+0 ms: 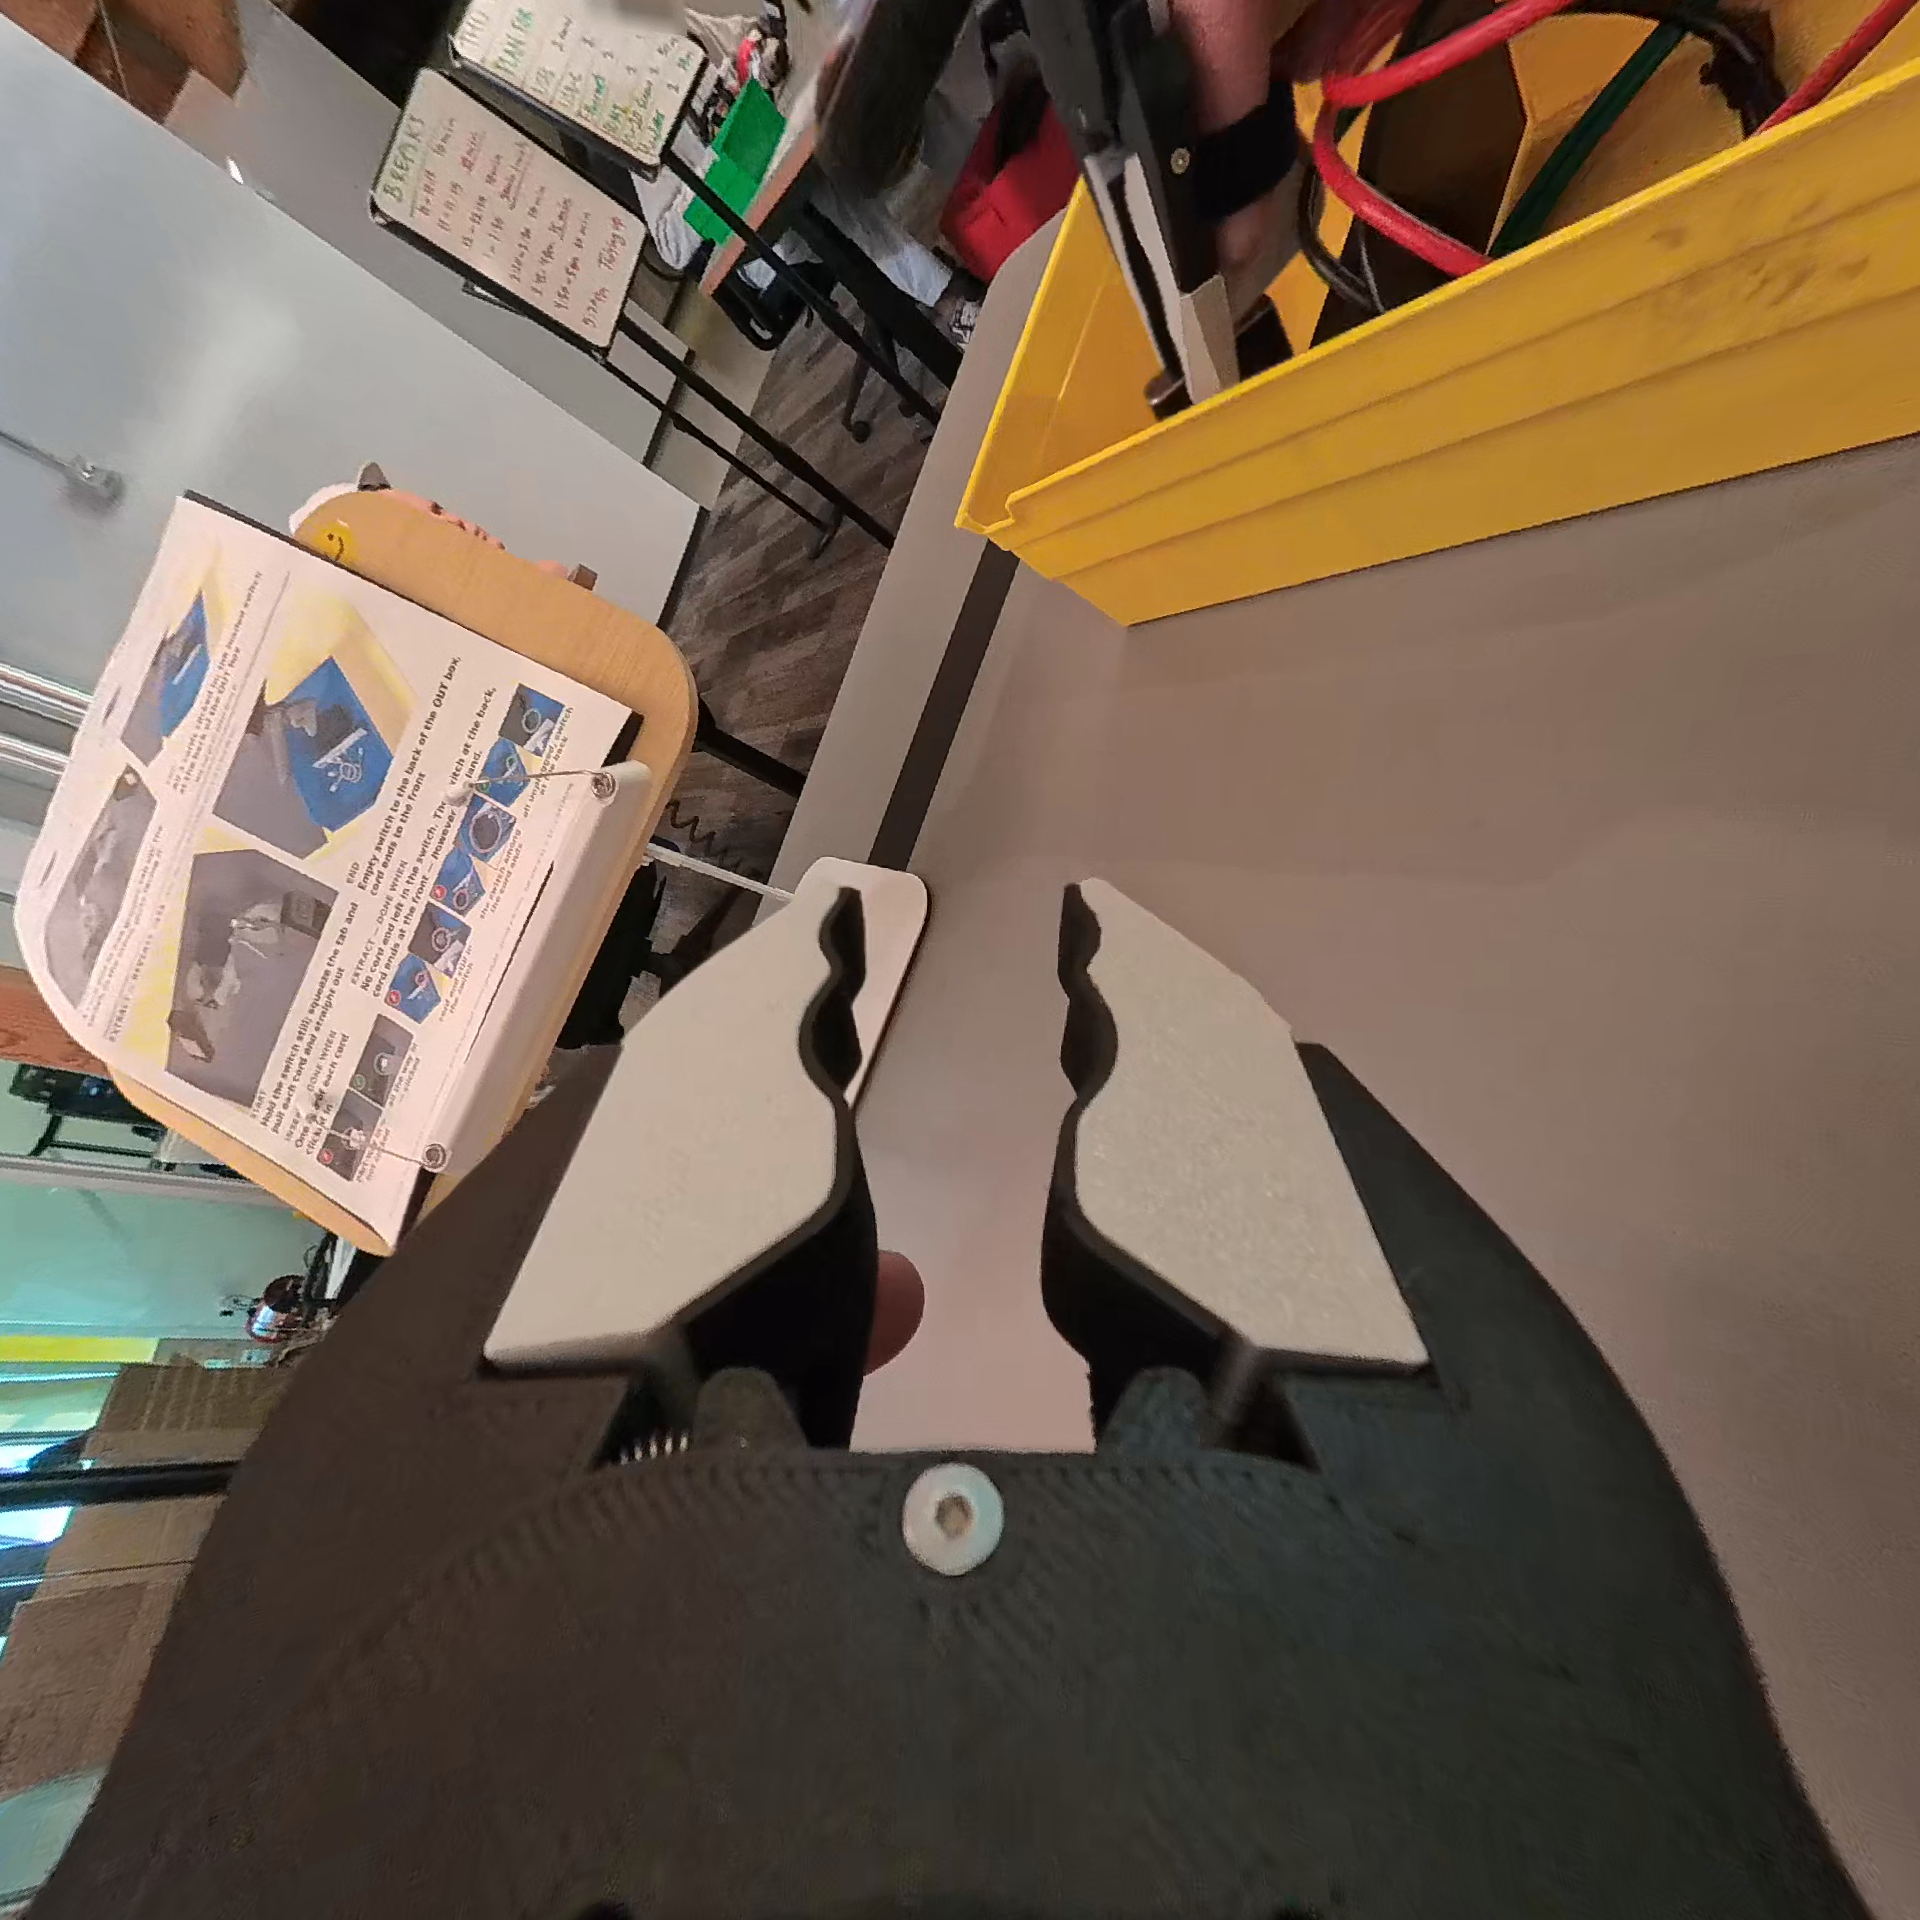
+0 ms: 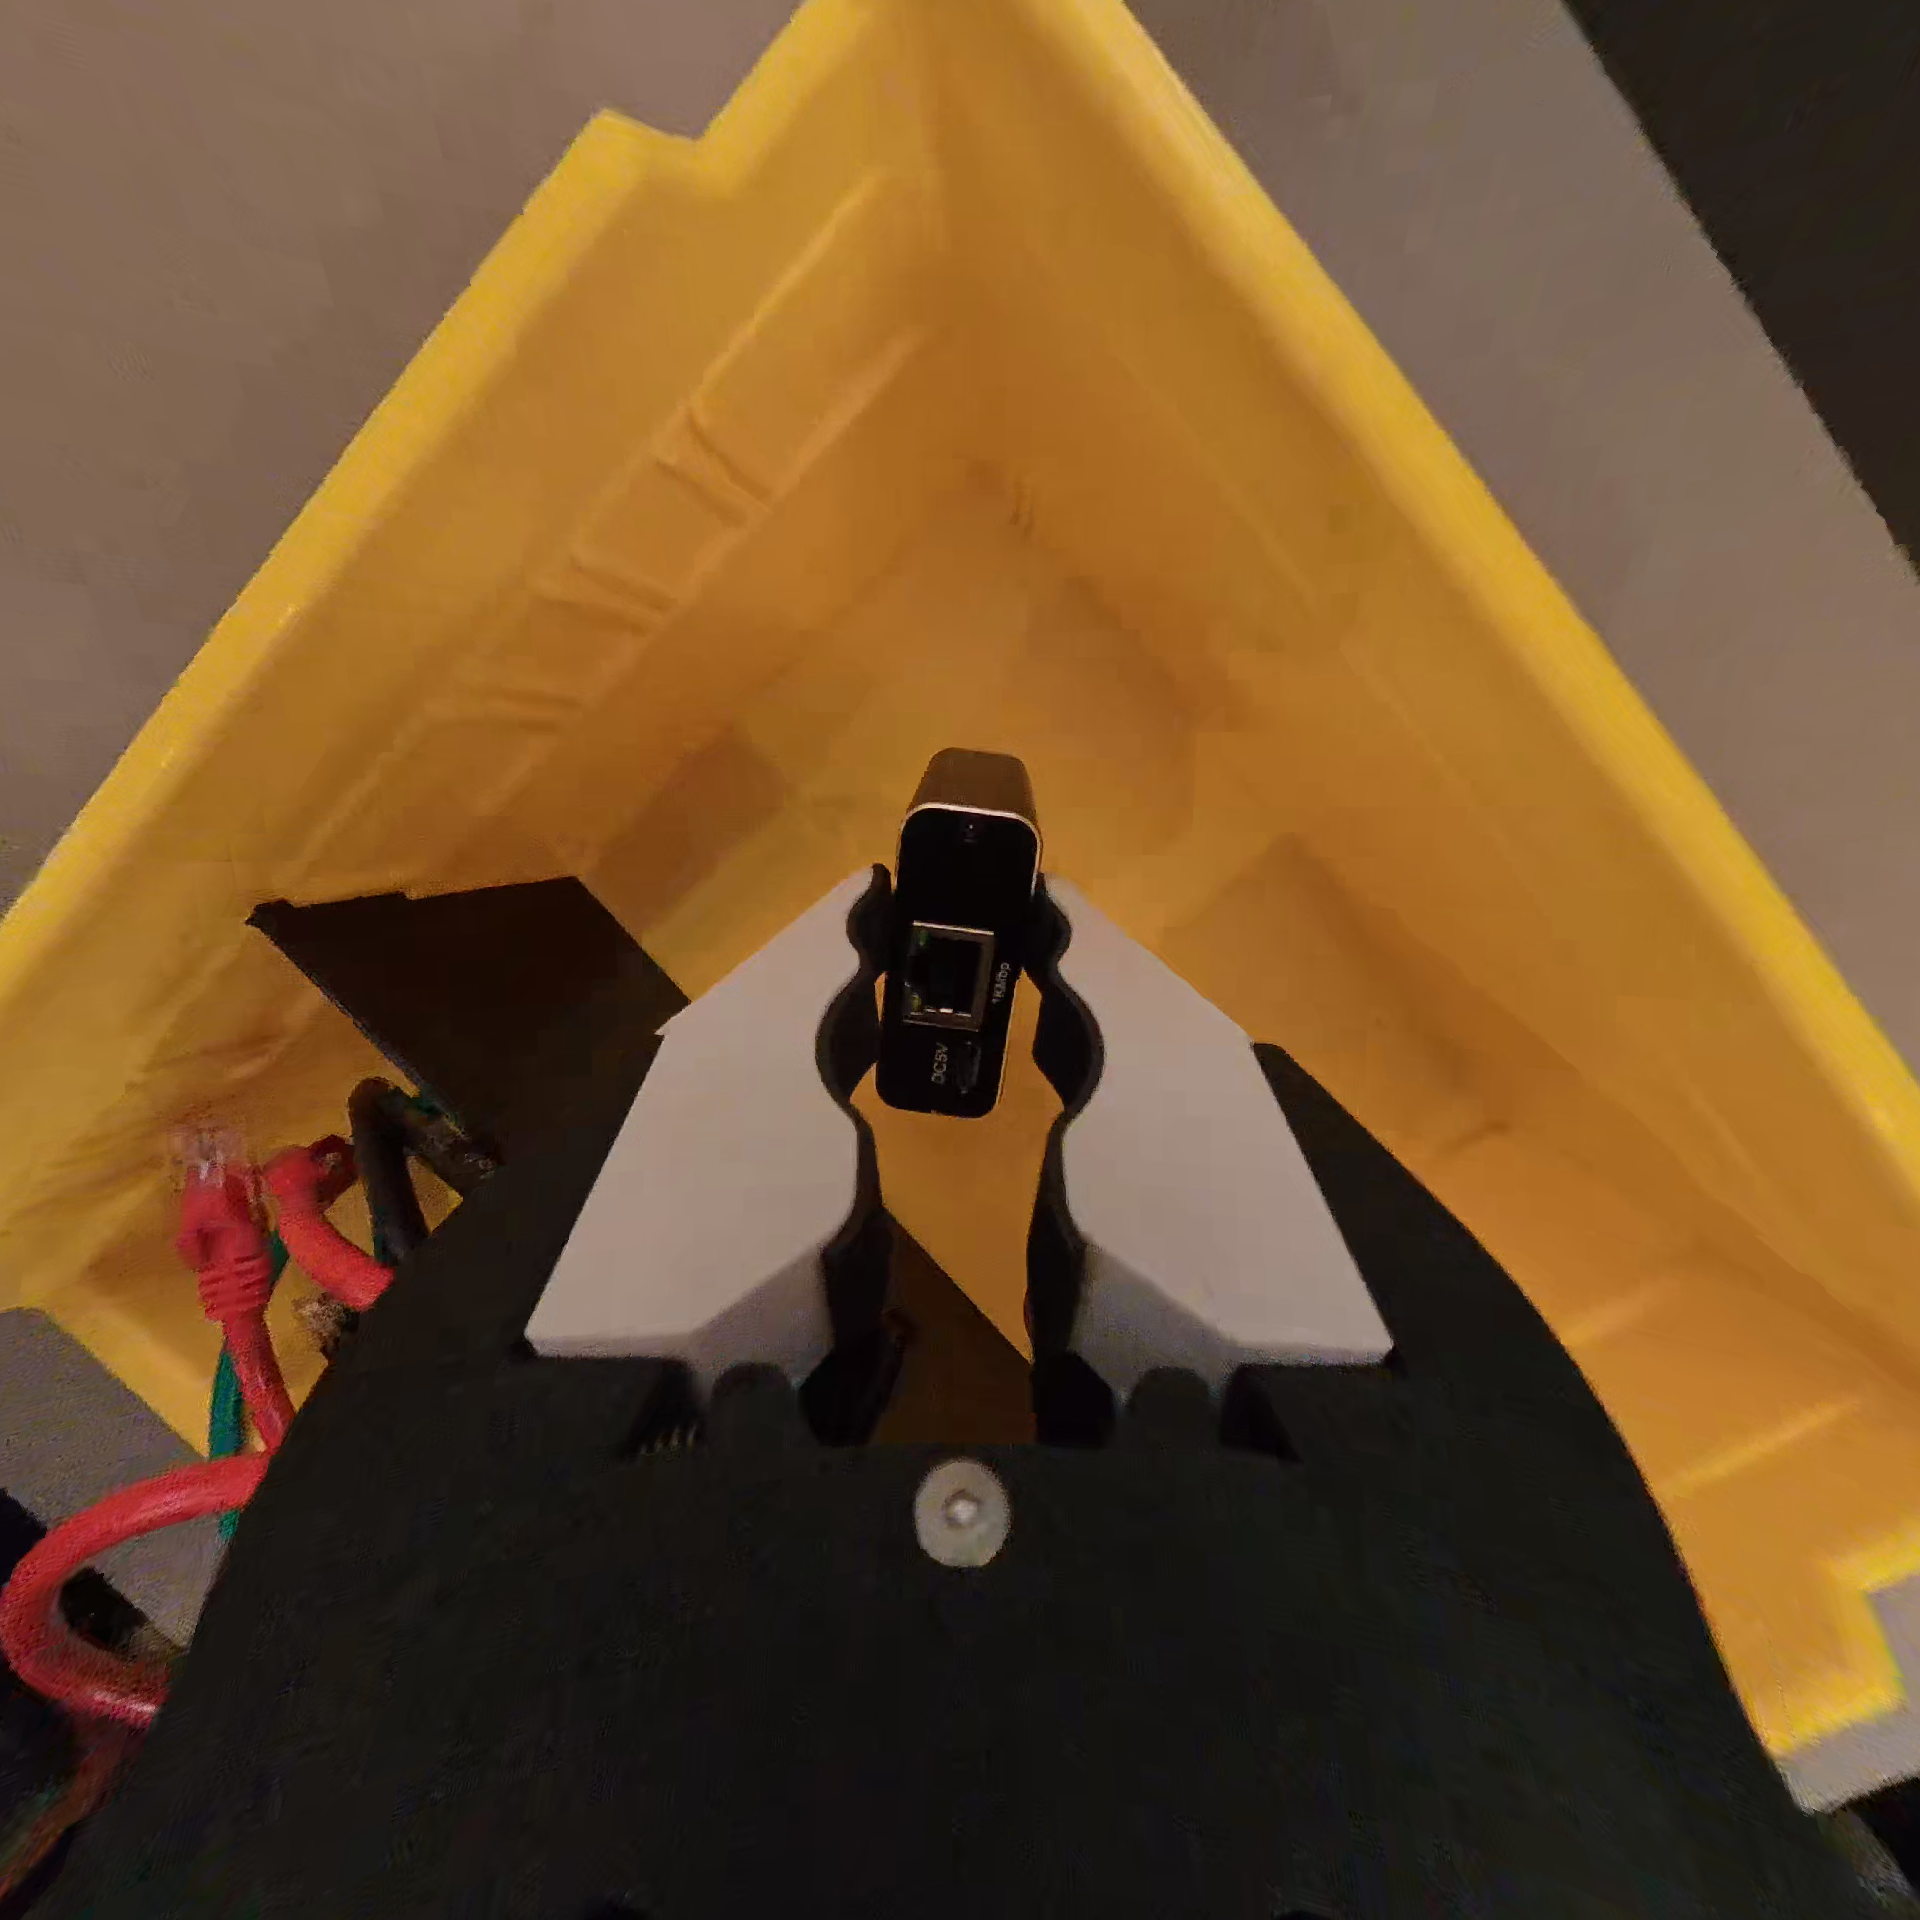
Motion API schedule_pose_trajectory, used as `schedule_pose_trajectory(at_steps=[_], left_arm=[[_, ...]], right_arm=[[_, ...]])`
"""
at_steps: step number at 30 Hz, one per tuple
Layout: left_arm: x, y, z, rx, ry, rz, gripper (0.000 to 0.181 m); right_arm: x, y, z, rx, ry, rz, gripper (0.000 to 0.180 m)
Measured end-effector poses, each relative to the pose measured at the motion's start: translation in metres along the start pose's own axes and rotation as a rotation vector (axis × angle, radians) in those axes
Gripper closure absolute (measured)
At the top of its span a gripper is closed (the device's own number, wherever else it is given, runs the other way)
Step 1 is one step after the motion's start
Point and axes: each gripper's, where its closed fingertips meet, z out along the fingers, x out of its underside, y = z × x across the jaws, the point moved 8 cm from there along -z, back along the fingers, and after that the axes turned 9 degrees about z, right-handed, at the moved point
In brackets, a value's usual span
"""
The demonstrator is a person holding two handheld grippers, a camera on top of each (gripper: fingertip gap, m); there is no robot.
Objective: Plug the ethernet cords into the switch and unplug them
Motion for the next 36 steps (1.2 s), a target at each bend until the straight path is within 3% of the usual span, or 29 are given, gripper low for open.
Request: schedule_pose_trajectory(at_steps=[5,11,15,20,25,27,29,36], left_arm=[[0.003,0.002,0.0,0.007,0.0,-0.014,0.145],[0.004,0.008,-0.005,-0.002,0.013,-0.013,0.145],[0.006,0.019,-0.013,-0.009,0.023,-0.032,0.139],[0.017,0.039,-0.031,-0.062,0.083,-0.052,0.124],[0.072,0.074,-0.081,-0.192,0.233,-0.187,0.112],[0.104,0.081,-0.106,-0.234,0.335,-0.255,0.106],[0.14,0.078,-0.132,-0.277,0.447,-0.299,0.102],[0.262,0.045,-0.236,-0.476,0.789,-0.508,0.086]], right_arm=[[0.001,-0.012,0.002,-0.032,-0.021,0.08,0.155],[0.004,-0.018,-0.009,0.17,0.01,0.024,0.136],[0.001,-0.008,-0.04,0.267,-0.094,-0.01,0.124],[0.018,0.017,-0.101,0.431,-0.336,-0.044,0.127],[0.065,0.054,-0.173,0.579,-0.707,-0.029,0.131],[0.092,0.059,-0.185,0.575,-0.752,0.008,0.127],[0.117,0.056,-0.182,0.578,-0.714,0.041,0.115],[0.18,0.039,-0.142,0.524,-0.675,0.18,0.11]])
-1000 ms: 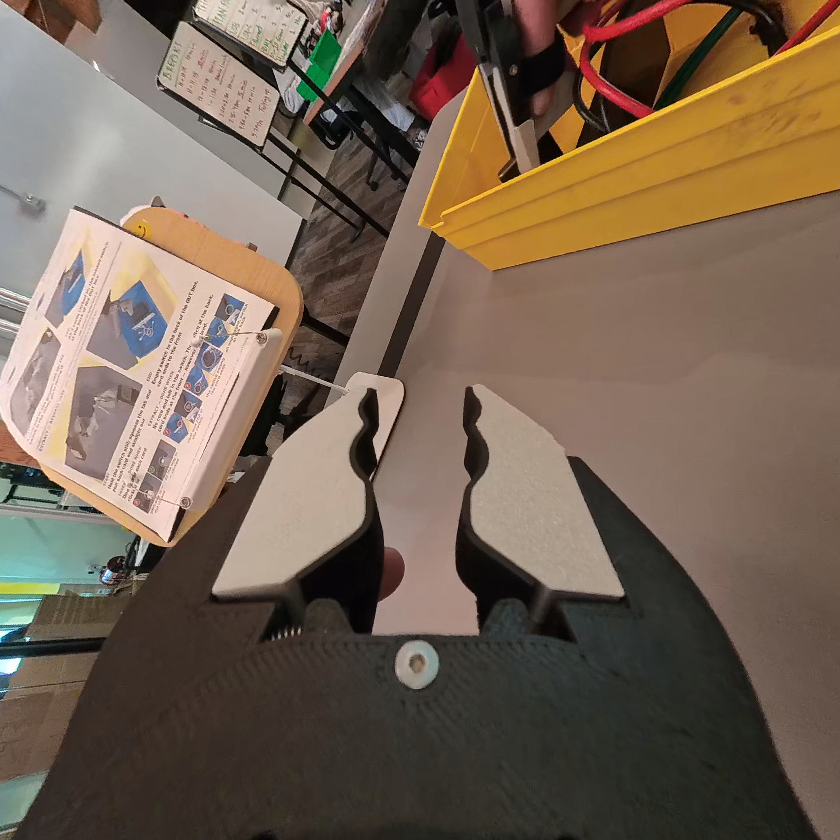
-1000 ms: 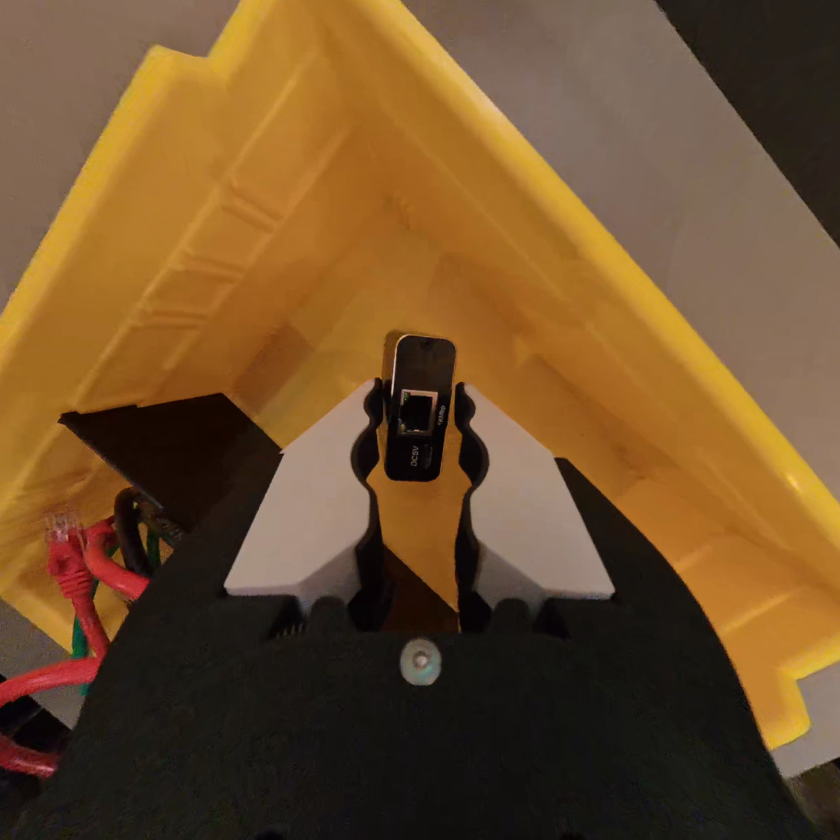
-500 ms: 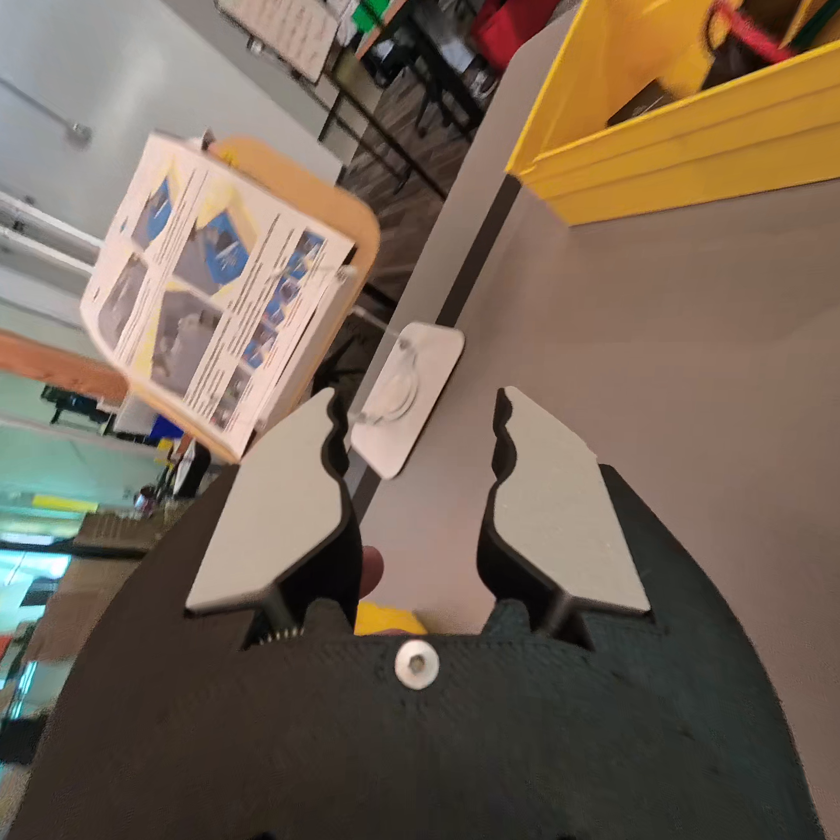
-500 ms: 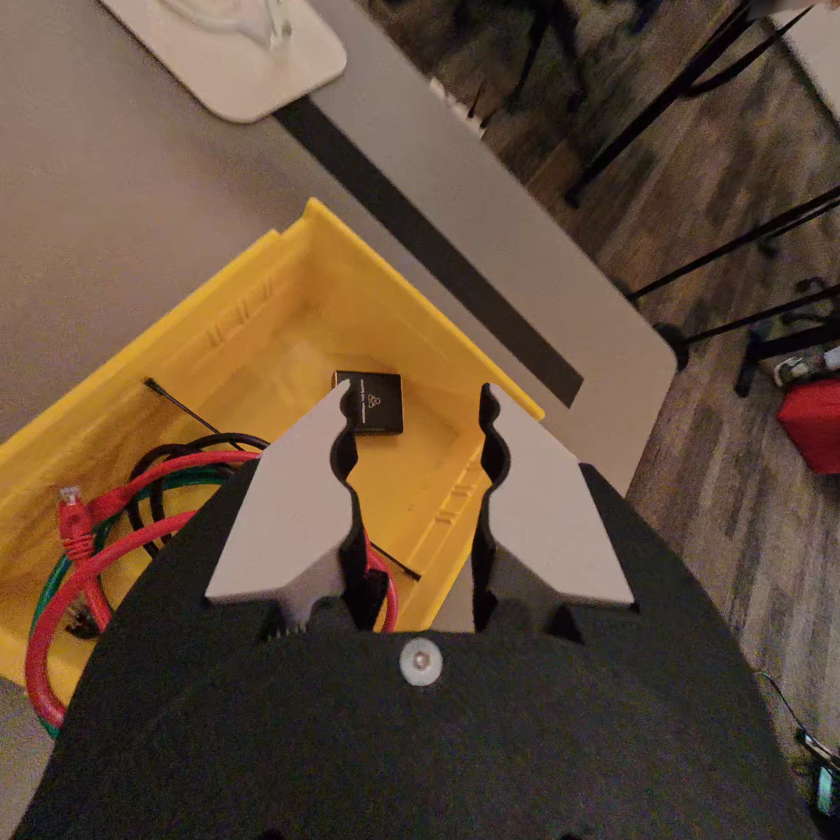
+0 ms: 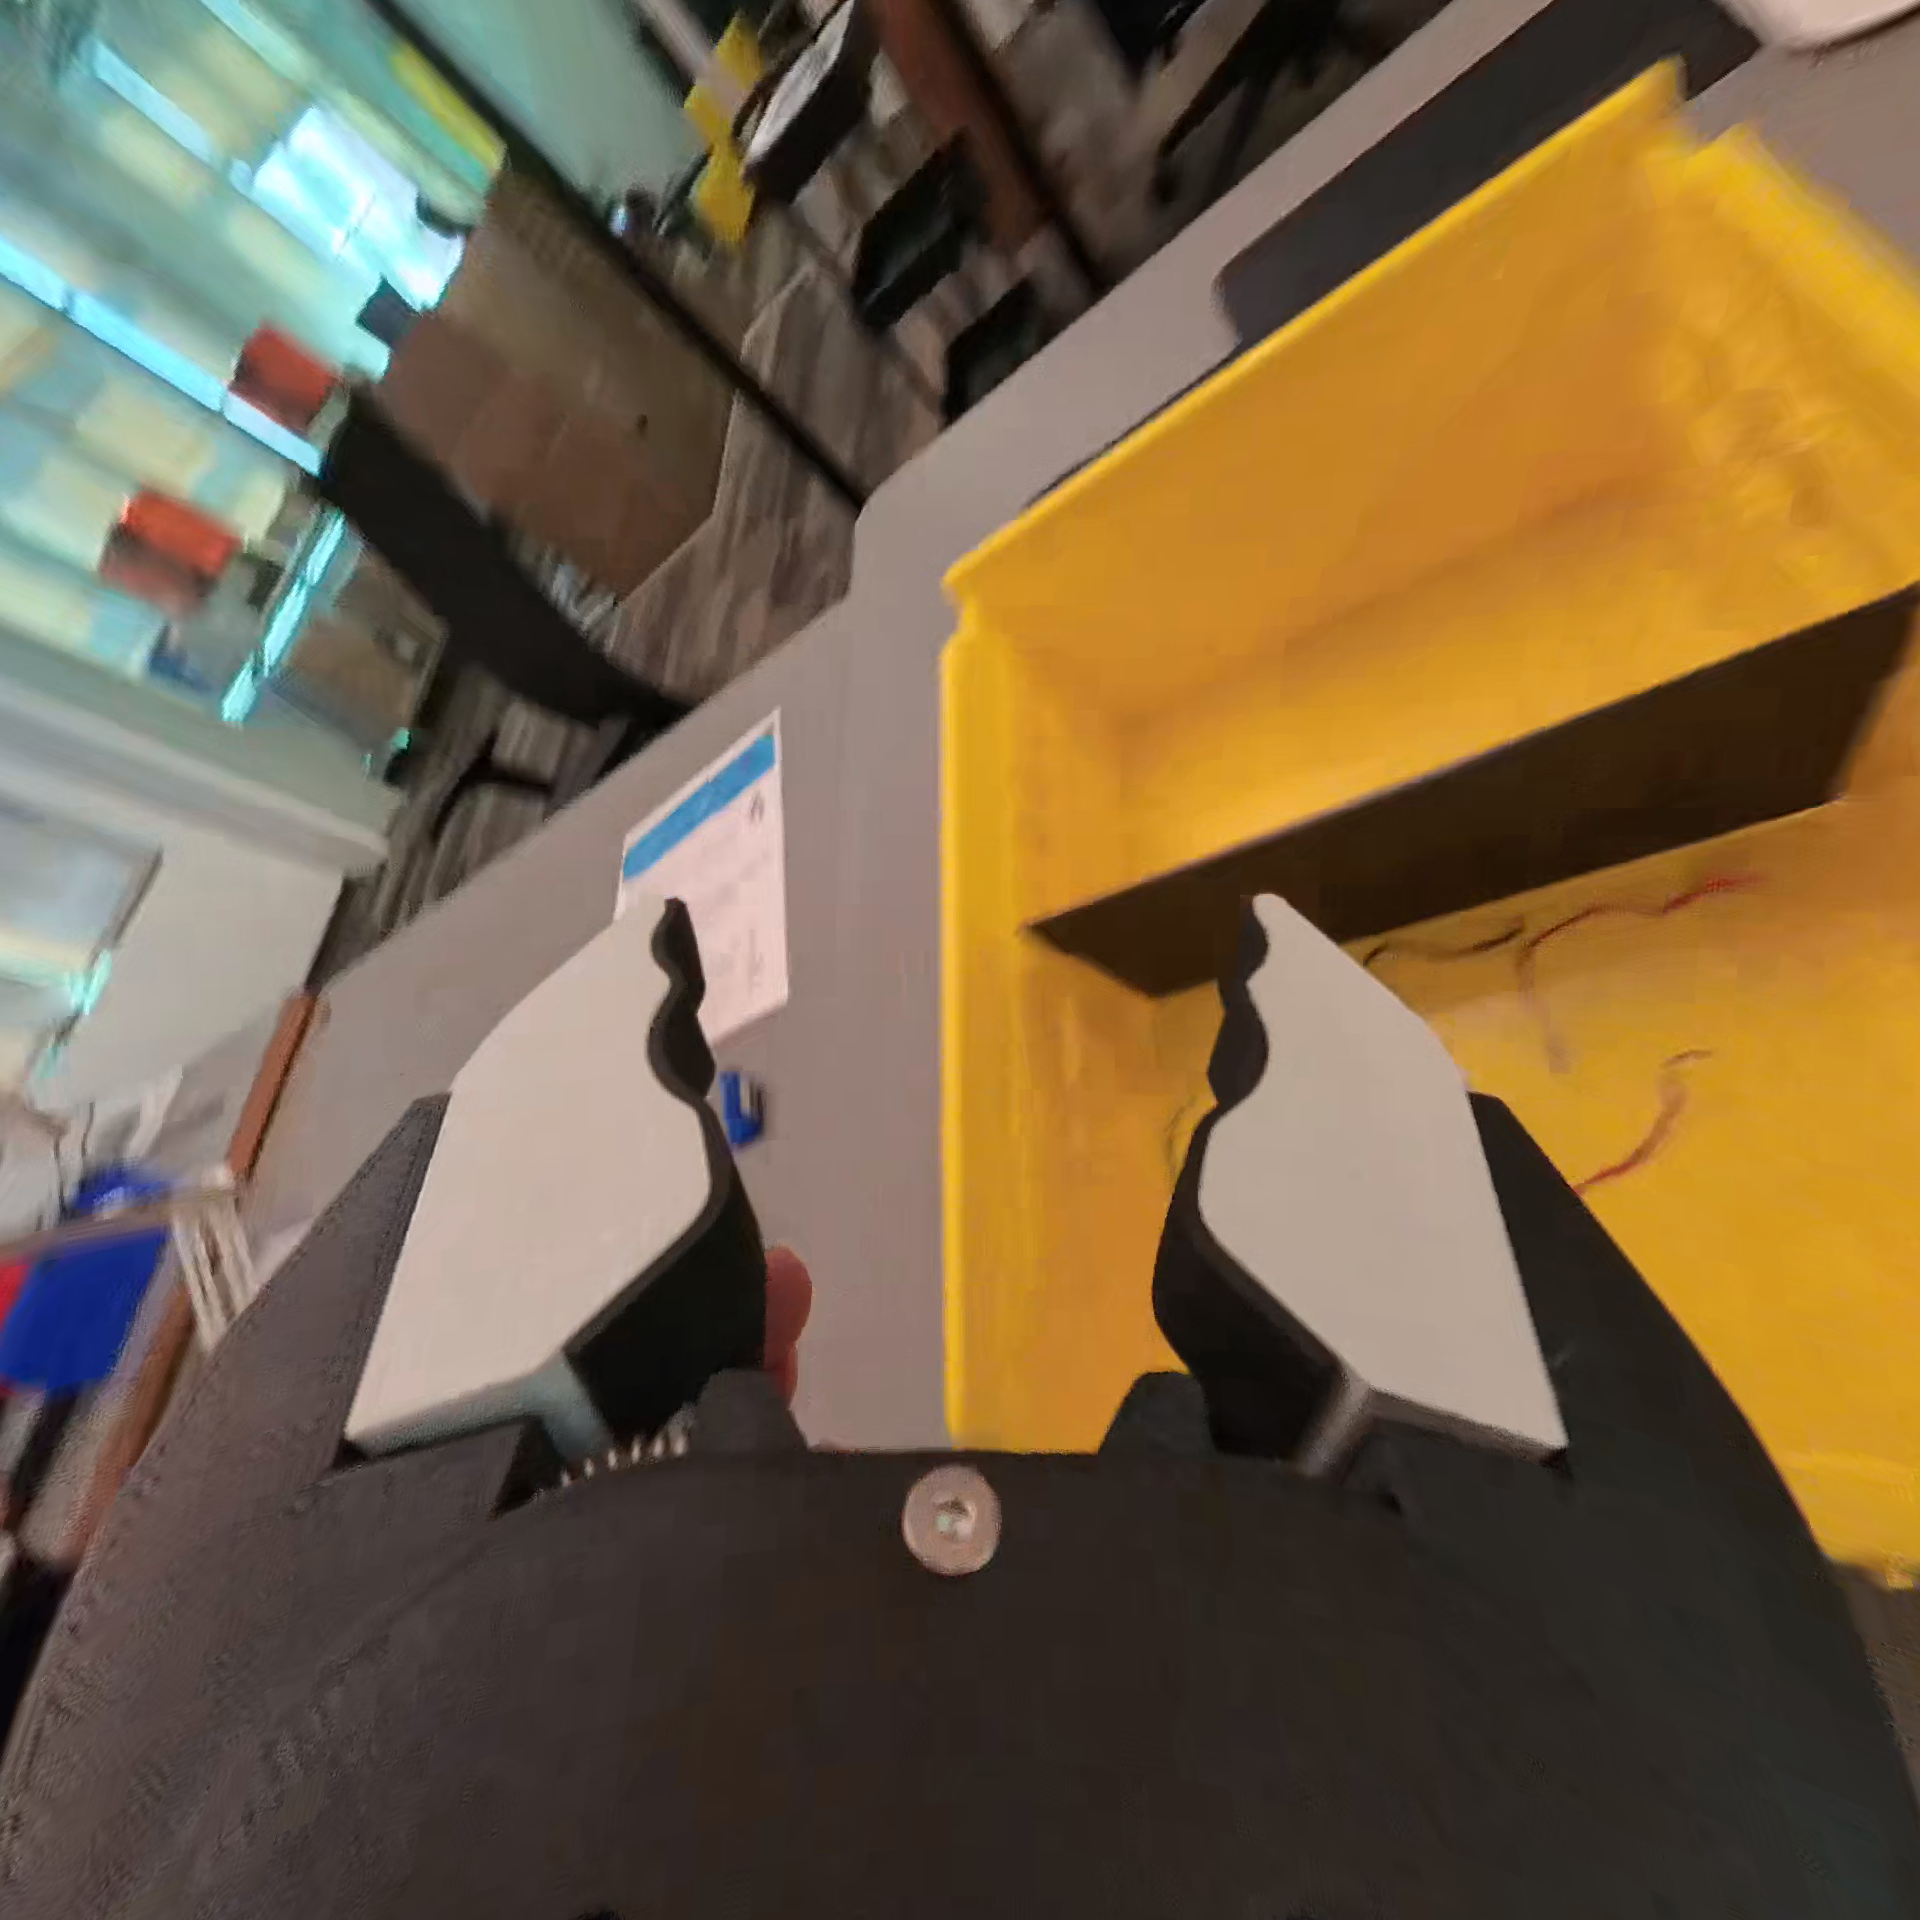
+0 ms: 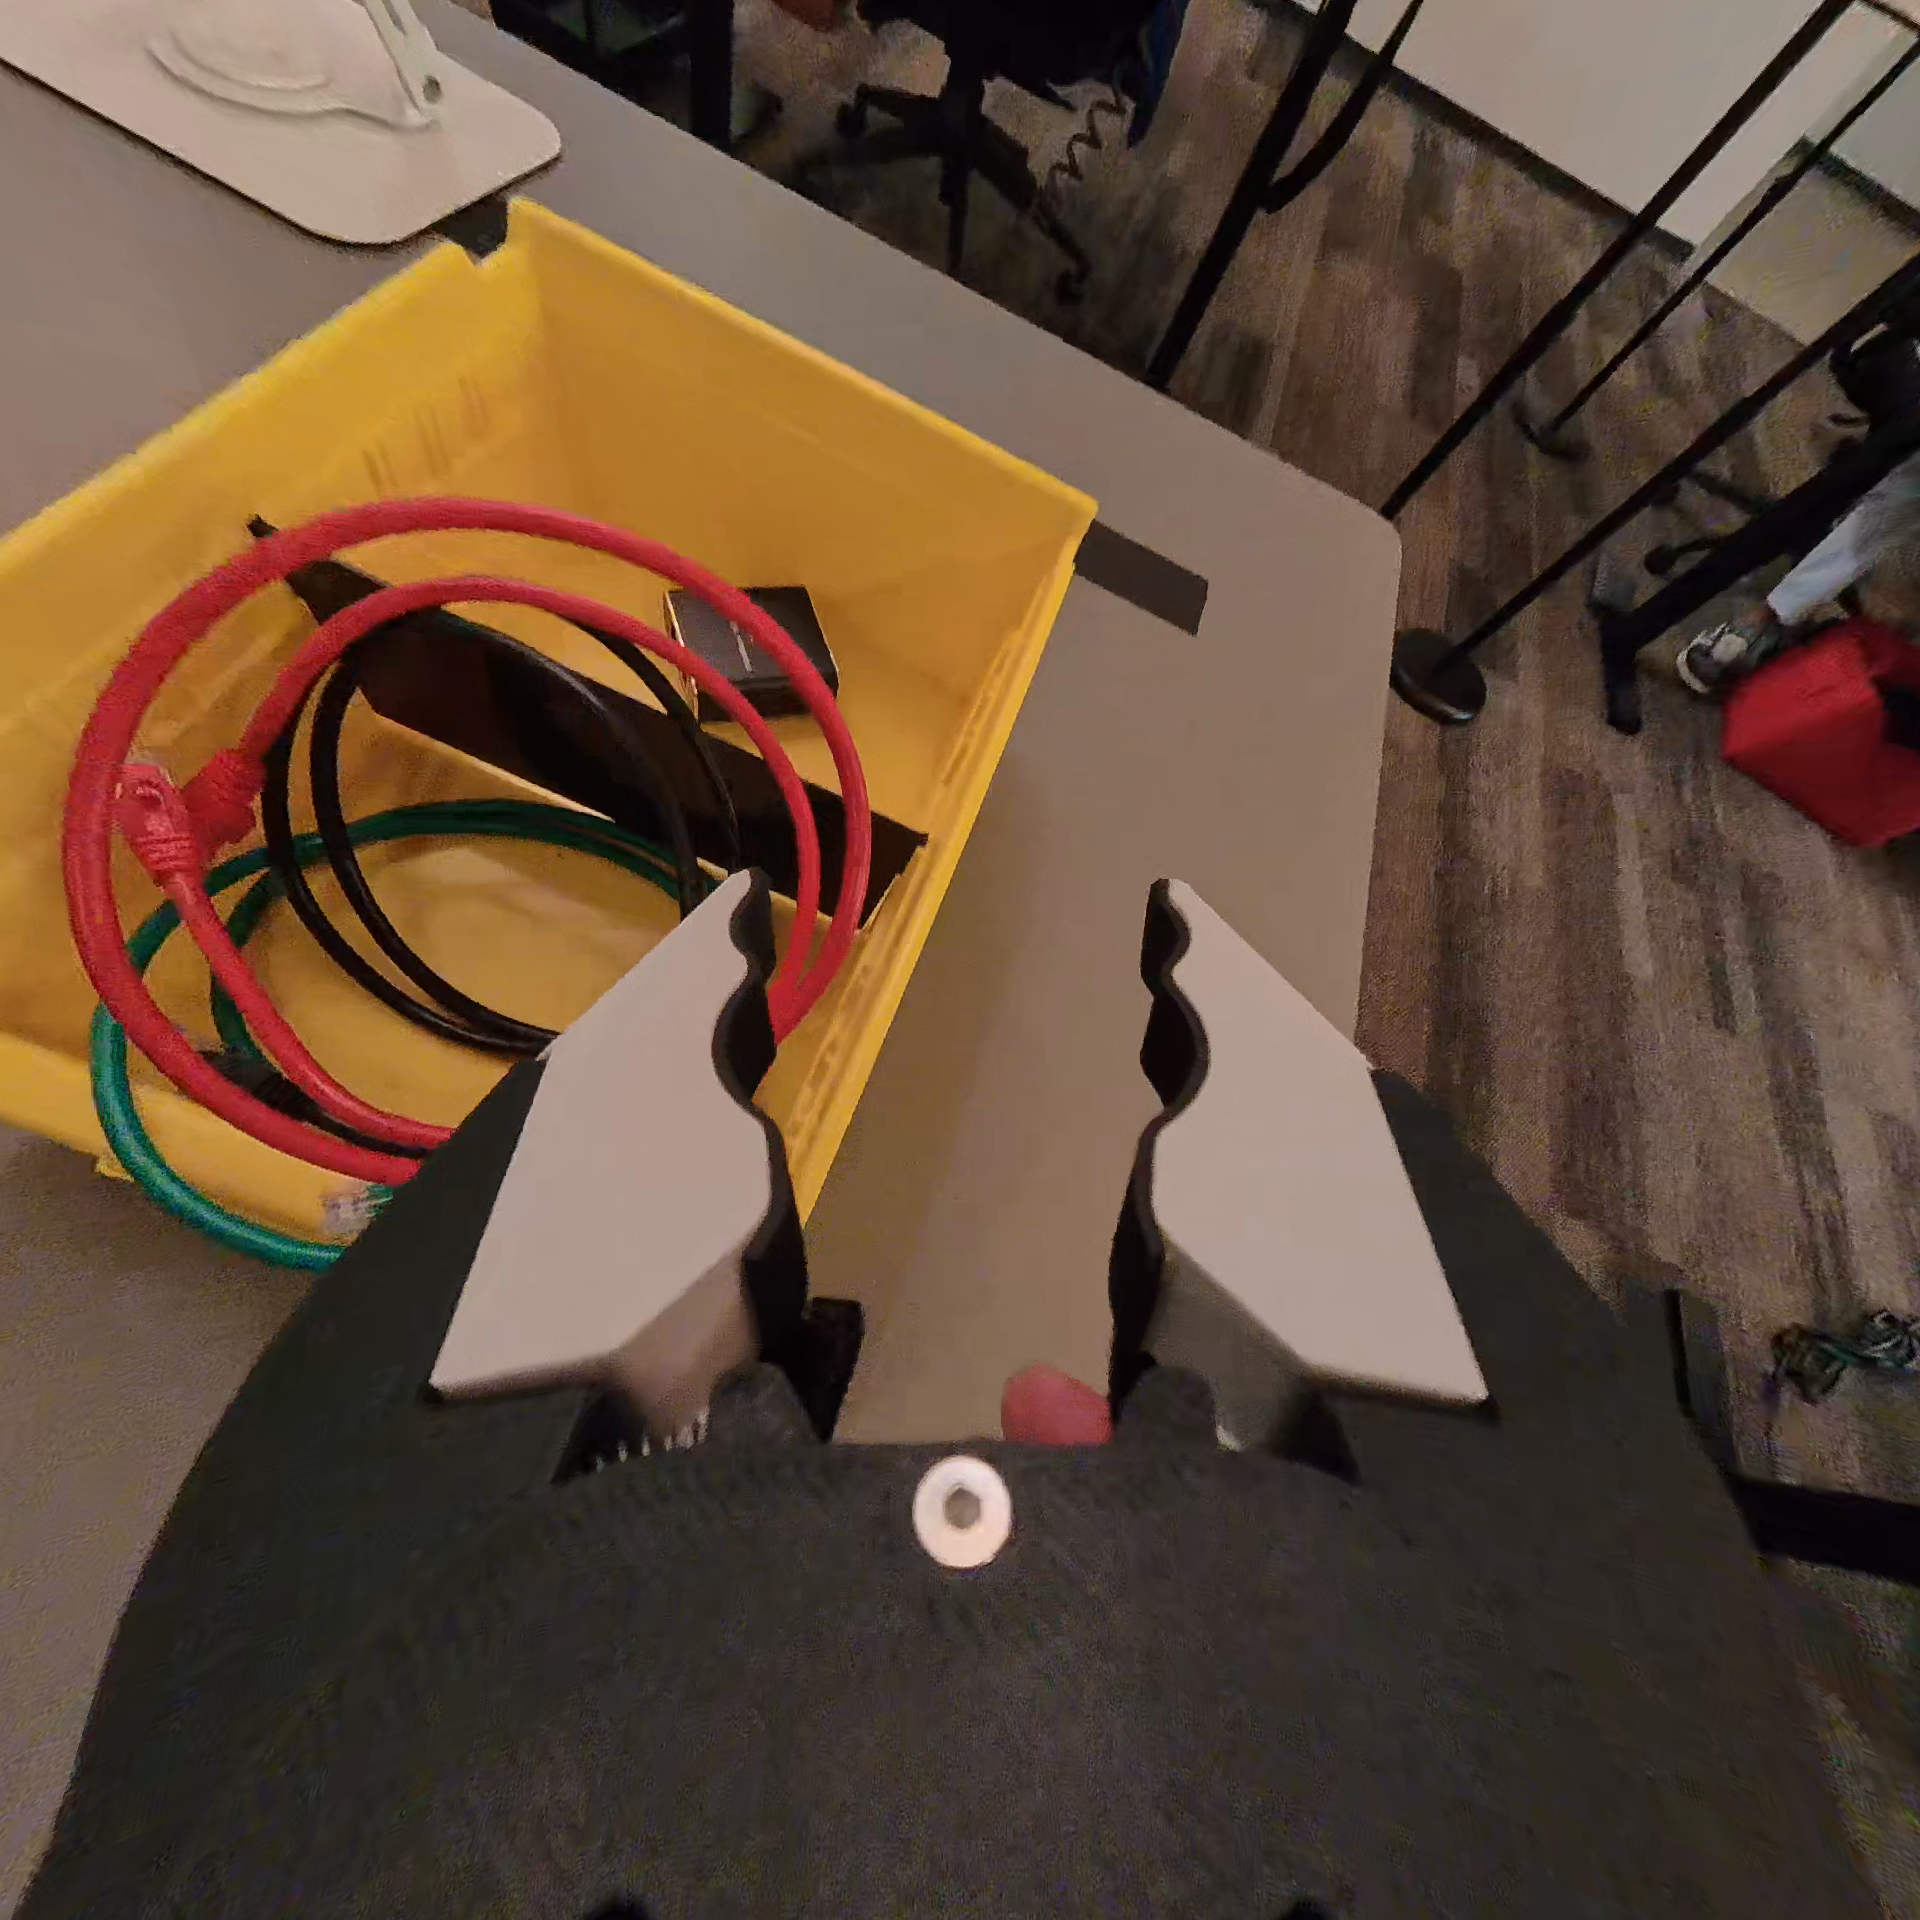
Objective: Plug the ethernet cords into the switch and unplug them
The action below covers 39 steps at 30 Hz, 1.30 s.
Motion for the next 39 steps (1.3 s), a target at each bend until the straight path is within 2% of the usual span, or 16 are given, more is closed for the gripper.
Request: schedule_pose_trajectory(at_steps=[4,6,8,11,13,15,16,17,19,22,25,32,39], left_arm=[[0.069,0.014,0.005,0.021,0.095,-0.192,0.082],[0.086,0.01,0.012,0.096,0.055,-0.302,0.084],[0.094,0.002,0.02,0.169,0.017,-0.376,0.091],[0.096,-0.012,0.033,0.245,-0.038,-0.428,0.107],[0.096,-0.02,0.04,0.287,-0.038,-0.427,0.126],[0.094,-0.022,0.046,0.255,-0.044,-0.394,0.138],[0.093,-0.022,0.047,0.232,-0.053,-0.368,0.148],[0.092,-0.023,0.048,0.229,-0.069,-0.354,0.158],[0.088,-0.025,0.051,0.278,-0.115,-0.387,0.168],[0.083,-0.03,0.053,0.3,-0.201,-0.443,0.172],[0.08,-0.033,0.053,0.3,-0.242,-0.46,0.172],[0.067,-0.036,0.046,0.293,-0.332,-0.488,0.174],[0.039,-0.015,0.019,0.223,-0.459,-0.528,0.174]], right_arm=[[0.032,-0.004,0.009,0.009,0.005,0.111,0.112],[0.038,-0.007,0.009,0.015,-0.057,0.197,0.119],[0.042,-0.006,0.011,-0.026,-0.053,0.266,0.115],[0.046,0.003,0.014,-0.075,-0.04,0.281,0.109],[0.047,0.009,0.016,-0.115,-0.028,0.311,0.11],[0.052,0.016,0.022,-0.117,0.025,0.285,0.109],[0.055,0.02,0.027,-0.121,0.049,0.269,0.112],[0.059,0.023,0.031,-0.12,0.068,0.257,0.122],[0.065,0.029,0.042,-0.101,0.077,0.236,0.127],[0.067,0.032,0.049,-0.067,0.002,0.223,0.156],[0.068,0.039,0.06,-0.069,-0.004,0.243,0.161],[0.054,0.074,0.076,-0.125,-0.039,0.24,0.16],[0.028,0.15,0.093,-0.209,-0.044,0.203,0.153]])
